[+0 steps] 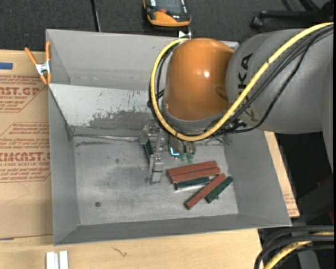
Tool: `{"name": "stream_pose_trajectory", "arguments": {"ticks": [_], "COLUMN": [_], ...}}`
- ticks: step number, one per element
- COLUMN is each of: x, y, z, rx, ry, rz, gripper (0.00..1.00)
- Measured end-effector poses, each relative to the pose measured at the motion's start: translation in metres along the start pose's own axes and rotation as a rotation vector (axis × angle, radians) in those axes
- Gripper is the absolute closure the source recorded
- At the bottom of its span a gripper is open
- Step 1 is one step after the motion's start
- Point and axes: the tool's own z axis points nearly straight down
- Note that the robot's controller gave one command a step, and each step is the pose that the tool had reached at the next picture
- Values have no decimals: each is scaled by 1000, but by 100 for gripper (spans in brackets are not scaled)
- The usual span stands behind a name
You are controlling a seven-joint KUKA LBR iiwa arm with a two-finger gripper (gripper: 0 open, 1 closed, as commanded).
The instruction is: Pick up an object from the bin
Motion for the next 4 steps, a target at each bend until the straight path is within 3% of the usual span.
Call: {"name": "stream_pose_trajectory", "arguments": {"ticks": [1,2,3,4], "x": [-2,-30,-63,-45], "y": [-1,-48,7,-78], "z": [-4,72,155,152], "rx": [-1,-2,-2,-1], "ry": [-8,-13,-9,-8], "rz": [2,72,-13,39], "gripper": [0,0,0,0]}}
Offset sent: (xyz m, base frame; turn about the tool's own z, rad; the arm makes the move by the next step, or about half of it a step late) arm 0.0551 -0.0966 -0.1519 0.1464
